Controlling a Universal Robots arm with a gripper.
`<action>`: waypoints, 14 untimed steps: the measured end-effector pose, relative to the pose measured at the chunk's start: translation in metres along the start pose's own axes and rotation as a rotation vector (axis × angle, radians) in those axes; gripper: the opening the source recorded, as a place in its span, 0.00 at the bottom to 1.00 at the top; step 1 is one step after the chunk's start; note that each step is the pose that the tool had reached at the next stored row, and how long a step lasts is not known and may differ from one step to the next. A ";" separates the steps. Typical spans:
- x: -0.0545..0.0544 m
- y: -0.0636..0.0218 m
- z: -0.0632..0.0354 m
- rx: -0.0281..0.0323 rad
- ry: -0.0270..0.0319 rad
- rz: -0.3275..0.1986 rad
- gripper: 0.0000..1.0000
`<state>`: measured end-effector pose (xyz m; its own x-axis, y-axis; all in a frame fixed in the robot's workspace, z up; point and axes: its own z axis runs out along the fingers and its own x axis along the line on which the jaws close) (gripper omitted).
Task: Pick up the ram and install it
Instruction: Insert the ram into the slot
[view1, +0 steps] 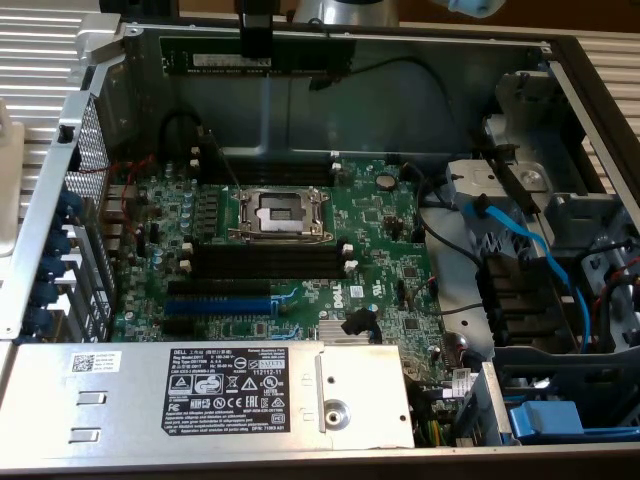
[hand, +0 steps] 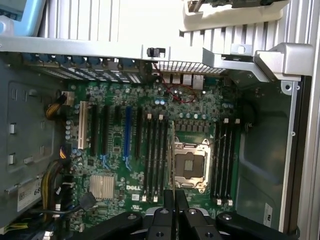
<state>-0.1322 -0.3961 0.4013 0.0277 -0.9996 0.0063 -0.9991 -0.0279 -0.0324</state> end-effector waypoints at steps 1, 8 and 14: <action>0.000 -0.0003 0.0005 -0.0001 0.0004 0.009 0.13; 0.004 -0.0071 0.0069 -0.0011 0.0005 0.026 0.13; 0.008 -0.0124 0.0155 -0.0024 0.0007 0.028 0.13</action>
<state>-0.1191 -0.4042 0.3862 -0.0001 -1.0000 0.0062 -0.9995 -0.0001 -0.0301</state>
